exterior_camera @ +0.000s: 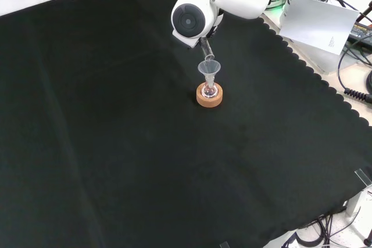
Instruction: Pour the water from the graduated cylinder into the round-bottom flask.
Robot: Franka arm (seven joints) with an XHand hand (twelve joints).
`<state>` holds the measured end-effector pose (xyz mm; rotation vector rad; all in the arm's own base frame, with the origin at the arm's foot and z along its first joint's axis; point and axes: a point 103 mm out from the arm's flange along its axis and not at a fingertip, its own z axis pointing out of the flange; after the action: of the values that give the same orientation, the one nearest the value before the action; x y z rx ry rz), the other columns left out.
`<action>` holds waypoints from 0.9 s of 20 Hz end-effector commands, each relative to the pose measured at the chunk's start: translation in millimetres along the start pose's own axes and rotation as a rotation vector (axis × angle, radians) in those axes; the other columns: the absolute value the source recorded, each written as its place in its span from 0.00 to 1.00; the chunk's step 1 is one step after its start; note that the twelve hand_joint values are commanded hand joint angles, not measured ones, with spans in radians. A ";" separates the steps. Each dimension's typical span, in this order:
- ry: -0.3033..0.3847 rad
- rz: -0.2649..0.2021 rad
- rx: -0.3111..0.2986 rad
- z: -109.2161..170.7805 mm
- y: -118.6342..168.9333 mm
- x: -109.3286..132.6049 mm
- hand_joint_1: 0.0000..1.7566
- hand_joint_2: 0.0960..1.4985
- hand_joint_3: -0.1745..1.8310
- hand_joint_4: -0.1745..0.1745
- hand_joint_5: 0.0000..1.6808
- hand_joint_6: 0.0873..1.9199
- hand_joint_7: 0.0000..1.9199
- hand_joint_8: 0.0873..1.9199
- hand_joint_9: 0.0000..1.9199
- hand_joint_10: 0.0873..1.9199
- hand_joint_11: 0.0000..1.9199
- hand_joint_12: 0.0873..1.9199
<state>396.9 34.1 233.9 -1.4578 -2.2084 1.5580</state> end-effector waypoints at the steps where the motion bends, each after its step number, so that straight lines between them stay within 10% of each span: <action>1: -0.006 0.008 0.001 2.4 -0.3 -0.8 0.64 0.75 0.09 0.21 0.56 0.54 0.68 0.09 0.76 0.00 0.66 0.35; 12: 0.013 0.030 -0.053 4.5 -6.9 -2.9 0.64 0.75 0.09 0.21 0.56 0.54 0.68 0.09 0.76 0.00 0.66 0.35; 18: 0.155 -0.005 -0.127 14.1 -13.4 -16.1 0.64 0.75 0.09 0.21 0.56 0.54 0.68 0.09 0.76 0.00 0.66 0.35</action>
<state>394.4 28.9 240.0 -1.5246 -2.2385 1.4801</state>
